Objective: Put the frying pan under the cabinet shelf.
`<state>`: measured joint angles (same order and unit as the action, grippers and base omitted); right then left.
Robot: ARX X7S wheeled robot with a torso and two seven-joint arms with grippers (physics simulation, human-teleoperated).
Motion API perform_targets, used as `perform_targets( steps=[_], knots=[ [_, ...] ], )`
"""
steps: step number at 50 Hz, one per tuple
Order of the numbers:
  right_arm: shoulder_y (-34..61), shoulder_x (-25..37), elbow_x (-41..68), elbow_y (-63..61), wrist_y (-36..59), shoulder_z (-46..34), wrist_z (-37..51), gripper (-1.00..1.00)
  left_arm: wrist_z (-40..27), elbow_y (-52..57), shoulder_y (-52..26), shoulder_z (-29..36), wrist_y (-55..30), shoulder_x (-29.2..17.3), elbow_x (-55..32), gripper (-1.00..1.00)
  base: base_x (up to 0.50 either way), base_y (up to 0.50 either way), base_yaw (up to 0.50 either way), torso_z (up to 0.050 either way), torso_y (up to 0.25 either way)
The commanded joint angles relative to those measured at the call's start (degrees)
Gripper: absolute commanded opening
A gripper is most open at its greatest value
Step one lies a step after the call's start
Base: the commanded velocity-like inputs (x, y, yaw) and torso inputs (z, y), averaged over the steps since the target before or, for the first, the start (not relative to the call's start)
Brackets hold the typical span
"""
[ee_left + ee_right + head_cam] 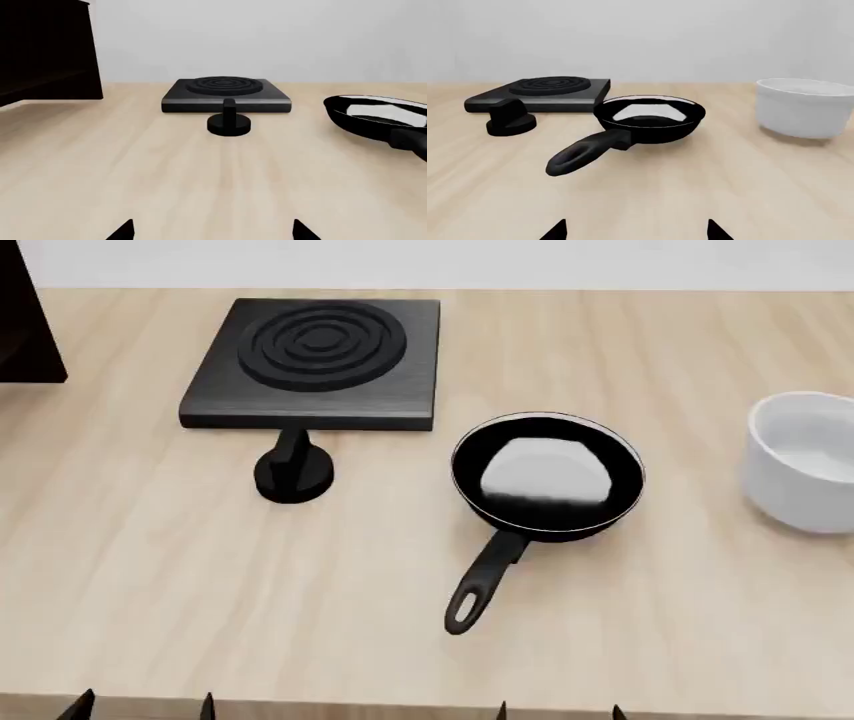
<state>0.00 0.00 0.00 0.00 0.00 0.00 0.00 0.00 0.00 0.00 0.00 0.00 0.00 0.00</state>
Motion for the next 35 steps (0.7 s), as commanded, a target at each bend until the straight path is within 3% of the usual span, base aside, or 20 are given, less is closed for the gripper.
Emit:
perform_targets(
  steps=[1,15,35],
  knots=[
    [0.0,0.5,0.5,0.0,0.0,-0.7,0.7,1.00,-0.6,0.0,0.0,0.6,0.0,-0.6,-0.6,1.00,0.00,0.00,0.00,0.000,0.000],
    [-0.2,2.9,3.3,-1.5,0.1,-3.6,2.7,1.00,-2.9,1.0,1.1,3.8,3.6,-3.1,-2.0,1.00,0.00,0.00,0.00,0.000,0.000],
    [-0.8,4.7,5.1,-3.2,0.4,-5.4,4.4,1.00,-5.3,1.8,1.5,6.6,4.3,-5.3,-0.2,1.00,0.00,0.00,0.00,0.049,0.060]
  ],
)
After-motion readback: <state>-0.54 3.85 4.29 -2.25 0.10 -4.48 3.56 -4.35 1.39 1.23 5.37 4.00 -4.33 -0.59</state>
